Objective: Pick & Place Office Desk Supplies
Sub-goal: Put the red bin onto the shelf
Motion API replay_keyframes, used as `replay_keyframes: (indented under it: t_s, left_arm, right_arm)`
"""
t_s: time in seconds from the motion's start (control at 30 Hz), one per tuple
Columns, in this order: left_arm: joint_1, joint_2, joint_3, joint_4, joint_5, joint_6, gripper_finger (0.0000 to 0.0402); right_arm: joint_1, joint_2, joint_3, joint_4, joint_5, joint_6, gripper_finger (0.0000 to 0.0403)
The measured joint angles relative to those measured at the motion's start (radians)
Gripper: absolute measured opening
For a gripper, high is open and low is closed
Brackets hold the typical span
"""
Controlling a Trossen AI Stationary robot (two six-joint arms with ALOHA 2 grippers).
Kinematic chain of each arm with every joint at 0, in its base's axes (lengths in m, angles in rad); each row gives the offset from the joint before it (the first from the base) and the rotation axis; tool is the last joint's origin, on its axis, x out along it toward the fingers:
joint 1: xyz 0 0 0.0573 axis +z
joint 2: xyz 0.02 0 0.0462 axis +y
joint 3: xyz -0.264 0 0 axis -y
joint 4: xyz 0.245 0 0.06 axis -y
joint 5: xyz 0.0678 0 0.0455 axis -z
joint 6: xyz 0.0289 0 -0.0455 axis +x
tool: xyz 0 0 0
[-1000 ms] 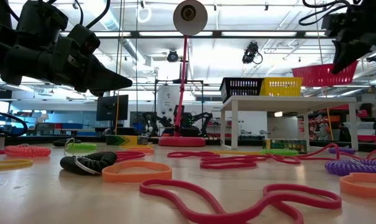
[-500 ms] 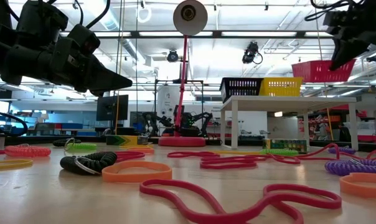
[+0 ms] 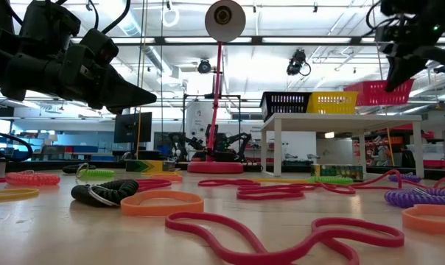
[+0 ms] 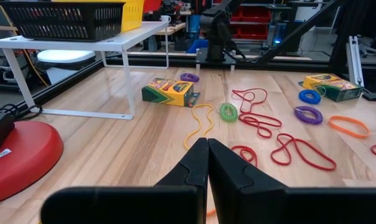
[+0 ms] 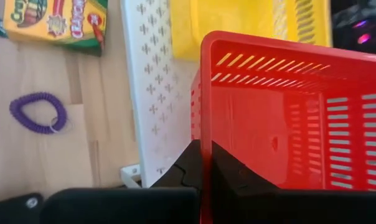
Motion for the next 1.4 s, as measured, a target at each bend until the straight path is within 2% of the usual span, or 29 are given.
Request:
replay_keyframes:
  t_s: [0.3, 0.57, 0.87, 1.13, 1.4]
  left_arm:
    - [0.0, 0.0, 0.0, 0.0, 0.0, 0.0, 0.0011]
    - [0.0, 0.0, 0.0, 0.0, 0.0, 0.0, 0.0011]
    - [0.0, 0.0, 0.0, 0.0, 0.0, 0.0, 0.0011]
    - [0.0, 0.0, 0.0, 0.0, 0.0, 0.0, 0.0011]
    - [0.0, 0.0, 0.0, 0.0, 0.0, 0.0, 0.0011]
  right_arm:
    - [-0.147, 0.068, 0.0, 0.005, -0.115, -0.063, 0.0007]
    - [-0.151, 0.082, 0.0, 0.008, -0.118, -0.061, 0.003]
    - [-0.151, 0.082, 0.0, -0.001, -0.13, -0.042, 0.0011]
    - [-0.151, 0.082, 0.0, 0.008, -0.137, -0.014, 0.0071]
    - [-0.151, 0.074, 0.0, 0.026, -0.136, 0.024, 0.008]
